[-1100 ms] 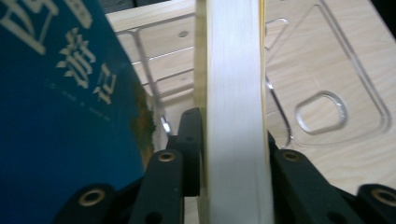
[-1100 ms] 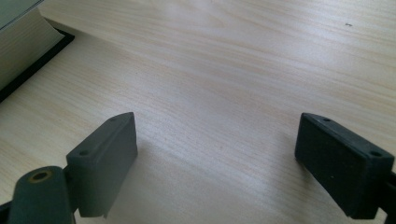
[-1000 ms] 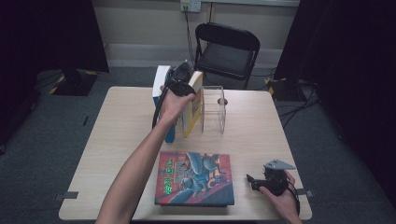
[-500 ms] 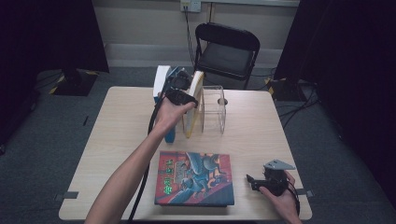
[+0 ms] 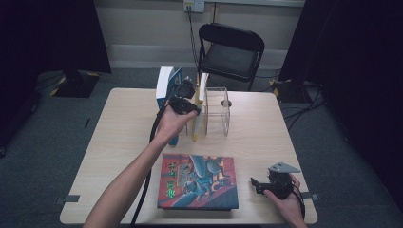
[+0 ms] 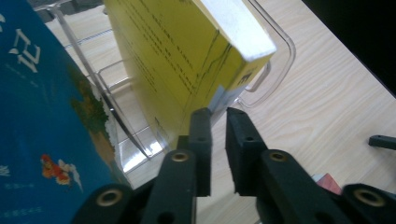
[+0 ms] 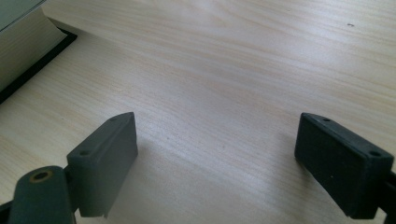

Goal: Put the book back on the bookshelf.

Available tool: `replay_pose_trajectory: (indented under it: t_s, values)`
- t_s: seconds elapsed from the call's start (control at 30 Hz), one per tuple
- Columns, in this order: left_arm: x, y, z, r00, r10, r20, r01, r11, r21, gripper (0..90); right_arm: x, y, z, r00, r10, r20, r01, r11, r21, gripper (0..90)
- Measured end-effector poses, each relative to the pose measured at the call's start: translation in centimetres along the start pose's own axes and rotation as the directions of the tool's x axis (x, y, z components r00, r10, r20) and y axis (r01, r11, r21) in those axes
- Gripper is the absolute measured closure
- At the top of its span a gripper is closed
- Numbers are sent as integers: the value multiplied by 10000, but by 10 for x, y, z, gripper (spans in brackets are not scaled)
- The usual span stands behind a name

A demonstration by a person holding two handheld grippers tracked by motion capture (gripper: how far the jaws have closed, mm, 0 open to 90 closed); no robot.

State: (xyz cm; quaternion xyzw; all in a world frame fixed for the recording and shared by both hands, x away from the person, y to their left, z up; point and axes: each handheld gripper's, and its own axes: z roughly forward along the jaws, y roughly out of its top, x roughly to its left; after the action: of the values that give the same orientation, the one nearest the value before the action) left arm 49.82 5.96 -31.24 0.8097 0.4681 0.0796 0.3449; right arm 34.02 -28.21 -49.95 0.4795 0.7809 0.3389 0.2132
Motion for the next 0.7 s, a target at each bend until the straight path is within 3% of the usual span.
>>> replay_pose_trajectory:
  t_s: [0.17, 0.23, 0.3, 0.43, 0.6, 0.7]
  values:
    - [-7, 5, 0, 9997, 120, -203, -121, 9999, -48, 646, 0, 0, 0, 10000, -2, -8, 2, 10000, -2, 129]
    - [-11, 5, 3, 9996, 96, -253, -100, 9998, -179, 526, 0, 0, 0, 10000, -7, -12, 7, 10000, -5, 129]
    - [-15, 5, 5, 9997, 231, 11, -231, 9995, -215, 459, 0, 0, 0, 10000, -8, -10, 8, 10000, -6, 128]
    - [-19, 4, 9, 9992, 391, 75, -388, 9985, -380, 433, 0, 0, 0, 10000, -9, -13, 9, 10000, -6, 129]
    - [-14, -3, 0, 9980, 618, 130, -610, 9969, -505, 426, 0, 0, 0, 10000, -14, -27, 14, 10000, -5, 129]
    - [-10, -12, -8, 9965, 785, 294, -759, 9939, -797, 538, 0, 0, 0, 10000, 13, -56, -13, 10000, 5, 133]
